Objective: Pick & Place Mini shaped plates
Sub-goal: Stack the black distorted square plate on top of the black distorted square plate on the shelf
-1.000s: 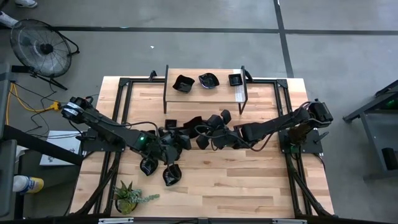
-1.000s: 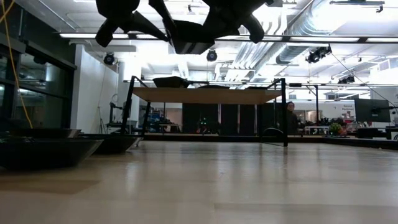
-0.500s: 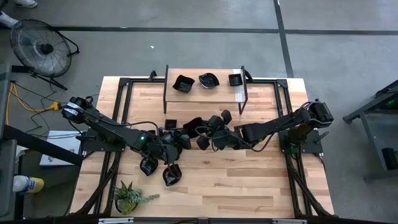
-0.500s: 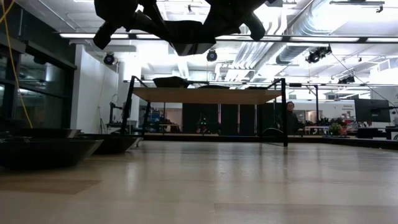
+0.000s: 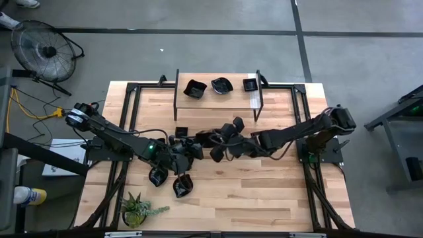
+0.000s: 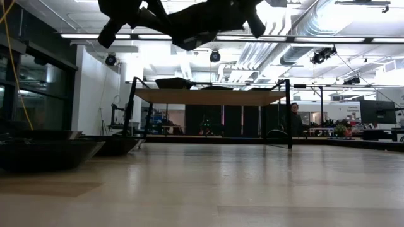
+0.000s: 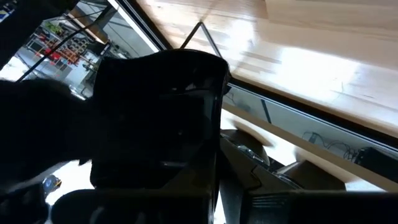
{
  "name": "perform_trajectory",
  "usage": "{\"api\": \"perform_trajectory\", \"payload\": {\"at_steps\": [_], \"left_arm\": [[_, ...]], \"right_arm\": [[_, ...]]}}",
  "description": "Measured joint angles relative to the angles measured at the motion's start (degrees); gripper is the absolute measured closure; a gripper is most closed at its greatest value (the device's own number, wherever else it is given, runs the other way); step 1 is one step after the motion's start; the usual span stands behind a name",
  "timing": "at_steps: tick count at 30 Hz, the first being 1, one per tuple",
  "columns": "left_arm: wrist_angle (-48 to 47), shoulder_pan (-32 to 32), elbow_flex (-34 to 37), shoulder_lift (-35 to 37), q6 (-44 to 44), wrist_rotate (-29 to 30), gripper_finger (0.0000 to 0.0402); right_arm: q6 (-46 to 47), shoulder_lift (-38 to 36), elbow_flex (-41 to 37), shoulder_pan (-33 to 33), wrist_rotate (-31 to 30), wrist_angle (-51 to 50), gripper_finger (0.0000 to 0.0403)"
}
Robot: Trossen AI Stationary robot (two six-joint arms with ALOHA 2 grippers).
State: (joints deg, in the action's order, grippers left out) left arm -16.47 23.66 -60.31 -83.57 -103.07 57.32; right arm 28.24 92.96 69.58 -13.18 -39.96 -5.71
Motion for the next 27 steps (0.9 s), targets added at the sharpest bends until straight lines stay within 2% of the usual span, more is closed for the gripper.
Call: {"api": "perform_trajectory", "payload": {"at_steps": [8,12,16,18,21,27], "left_arm": [[-0.76,-0.04,0.00,0.00,1.94,0.16,0.0401],[-1.27,-0.70,0.00,0.00,3.01,0.51,0.0401],[-3.68,-2.99,-0.02,1.06,4.99,0.19,0.0402],[-7.31,-4.97,-1.00,2.10,7.45,-1.91,0.0401],[-14.58,-8.47,-3.94,3.94,13.75,-8.17,0.0401],[-29.70,-16.11,-11.86,6.69,24.05,-19.58,0.0401]], "right_arm": [[-1.90,-5.96,0.00,-0.74,3.45,-1.00,0.0213],[-2.78,-9.41,0.00,-2.07,2.39,-4.55,0.0202],[-1.34,-12.40,0.00,-3.98,-1.86,-11.11,0.0203],[0.90,-13.16,0.00,-4.95,-4.59,-15.18,0.0202],[5.15,-13.26,0.00,-6.32,-7.64,-20.18,0.0201],[10.69,-12.38,0.00,-8.05,-9.54,-25.63,0.0202]]}}
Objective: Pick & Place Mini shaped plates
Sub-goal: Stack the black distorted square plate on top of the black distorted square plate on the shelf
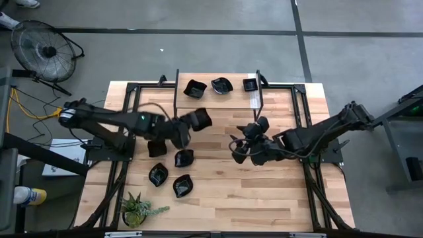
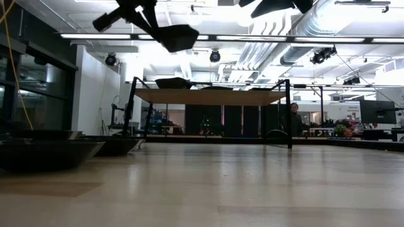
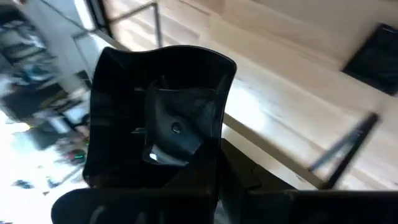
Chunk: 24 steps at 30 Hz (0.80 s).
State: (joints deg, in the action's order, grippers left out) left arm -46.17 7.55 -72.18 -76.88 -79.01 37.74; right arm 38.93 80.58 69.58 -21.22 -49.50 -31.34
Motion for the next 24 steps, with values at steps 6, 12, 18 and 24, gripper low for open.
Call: {"api": "perform_trajectory", "payload": {"at_steps": [6,12,18,24], "left_arm": [[-10.09,-9.89,-7.27,0.17,-0.42,-12.65,0.0401],[-10.31,-21.34,-10.32,0.14,-3.46,-19.72,0.0401],[-6.41,-29.98,-10.54,0.13,7.59,-24.20,0.0401],[-4.15,-33.34,-10.54,-1.45,16.23,-27.97,0.0401]], "right_arm": [[0.14,0.43,0.00,-0.86,-0.09,-0.23,0.0203],[0.26,0.47,-0.40,-1.17,-0.04,-0.19,0.0202],[2.24,0.47,-3.32,-0.96,-0.30,0.06,0.0201],[2.65,0.47,-7.01,-0.51,-0.37,4.01,0.0203]]}}
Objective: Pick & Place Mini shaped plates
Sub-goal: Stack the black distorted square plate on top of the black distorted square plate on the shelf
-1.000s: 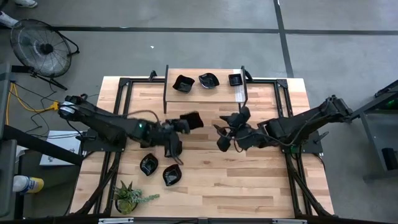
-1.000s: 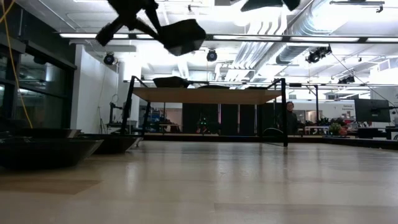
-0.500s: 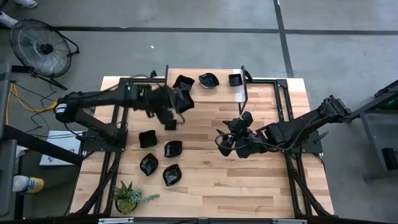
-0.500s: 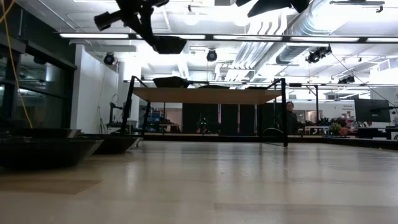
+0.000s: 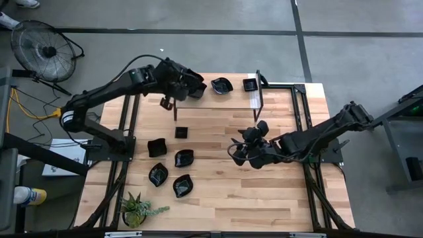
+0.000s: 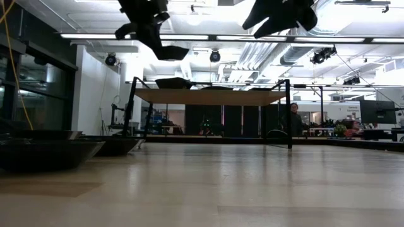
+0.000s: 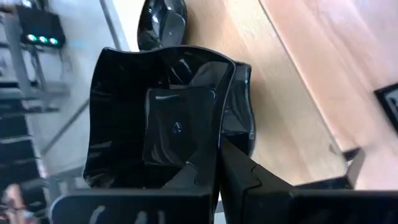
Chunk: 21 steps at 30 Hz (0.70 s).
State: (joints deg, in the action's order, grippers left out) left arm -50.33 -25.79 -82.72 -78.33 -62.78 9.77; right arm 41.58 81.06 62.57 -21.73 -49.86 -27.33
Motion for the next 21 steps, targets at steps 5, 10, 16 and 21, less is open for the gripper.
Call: {"api": "perform_trajectory", "payload": {"at_steps": [5,10,16,21], "left_arm": [[0.70,-0.08,0.02,-2.73,8.13,-0.50,0.0401],[1.37,-0.08,0.02,-4.40,13.72,-0.37,0.0401],[2.81,-0.08,0.07,-4.43,16.95,-1.56,0.0401],[2.78,-0.10,0.02,-5.53,16.71,-3.41,0.0401]], "right_arm": [[0.21,0.00,-2.46,-0.02,0.32,2.71,0.0202],[1.99,0.00,-3.61,-0.02,0.52,2.50,0.0202],[2.00,0.00,-3.61,-0.02,0.52,2.71,0.0203],[1.99,0.00,-3.61,-0.03,0.39,2.78,0.0202]]}}
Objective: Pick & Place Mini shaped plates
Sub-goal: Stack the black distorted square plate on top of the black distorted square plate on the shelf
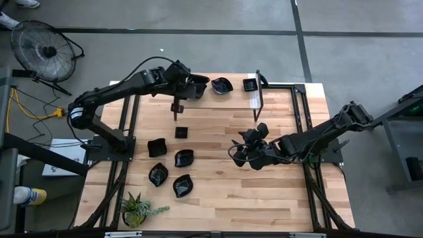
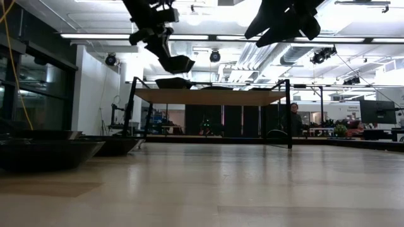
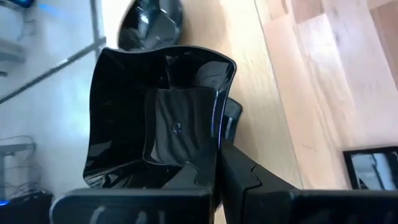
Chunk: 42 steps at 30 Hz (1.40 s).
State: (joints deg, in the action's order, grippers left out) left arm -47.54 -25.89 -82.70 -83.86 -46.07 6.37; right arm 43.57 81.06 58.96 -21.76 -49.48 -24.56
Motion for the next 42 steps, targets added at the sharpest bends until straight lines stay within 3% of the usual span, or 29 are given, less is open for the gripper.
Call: {"api": "perform_trajectory", "payload": {"at_steps": [9,30,42], "left_arm": [[-0.70,0.00,0.04,-2.25,0.00,3.40,0.0401],[-2.34,0.00,0.04,-2.71,-0.69,3.22,0.0401],[-2.32,0.00,0.04,-2.71,-1.68,3.26,0.0363]], "right_arm": [[0.00,0.00,0.02,-0.04,0.37,0.04,0.0202],[-0.07,0.00,0.02,-0.04,0.31,0.04,0.0202],[-0.07,0.00,0.02,-0.04,0.33,0.04,0.0202]]}}
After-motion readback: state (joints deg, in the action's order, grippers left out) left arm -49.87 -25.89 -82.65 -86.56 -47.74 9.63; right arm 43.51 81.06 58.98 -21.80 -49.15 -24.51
